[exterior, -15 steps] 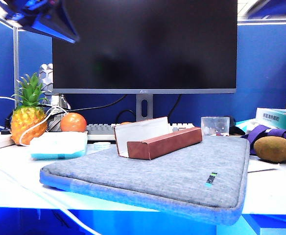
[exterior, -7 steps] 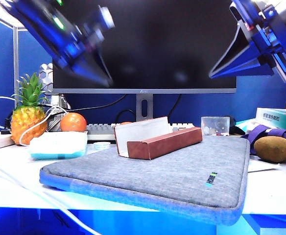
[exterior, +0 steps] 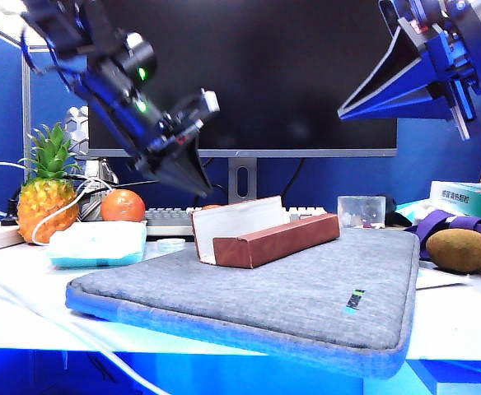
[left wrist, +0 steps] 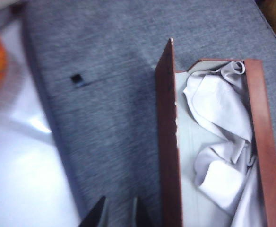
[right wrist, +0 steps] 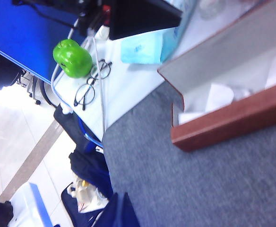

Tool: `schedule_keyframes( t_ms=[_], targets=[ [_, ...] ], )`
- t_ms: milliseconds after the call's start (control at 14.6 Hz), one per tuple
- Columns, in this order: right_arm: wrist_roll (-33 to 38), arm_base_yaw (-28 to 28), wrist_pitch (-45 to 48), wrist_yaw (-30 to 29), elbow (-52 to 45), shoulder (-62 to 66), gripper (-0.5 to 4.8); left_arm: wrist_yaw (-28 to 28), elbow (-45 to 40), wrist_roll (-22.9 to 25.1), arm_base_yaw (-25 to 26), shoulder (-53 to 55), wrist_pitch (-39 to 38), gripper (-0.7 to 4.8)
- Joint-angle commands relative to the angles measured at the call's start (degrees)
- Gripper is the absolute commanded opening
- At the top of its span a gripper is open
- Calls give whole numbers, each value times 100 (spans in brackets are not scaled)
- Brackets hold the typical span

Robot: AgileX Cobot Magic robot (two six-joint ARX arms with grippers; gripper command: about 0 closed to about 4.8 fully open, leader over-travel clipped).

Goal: Close the glasses case.

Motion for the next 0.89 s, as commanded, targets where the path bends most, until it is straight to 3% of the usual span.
schedule_keyframes(
  t_ms=[69, 343, 686, 823, 892],
  targets=[
    [15, 0, 35, 83, 37, -20, -6, 317, 35, -13, -7, 166, -140, 84],
    [-157, 0, -74, 916, 37, -20, -6, 627, 35, -13, -13, 173, -354, 84],
    [-155, 0, -94, 872, 37, -20, -6, 1091, 31, 28, -442, 319, -573, 84],
    [-155, 0, -94, 848, 37, -20, -6, 544, 50, 236, -778, 341, -560, 84],
    [-157, 0, -92, 852, 37, -20, -6, 870, 197, 254, -828, 339, -741, 84]
  ],
)
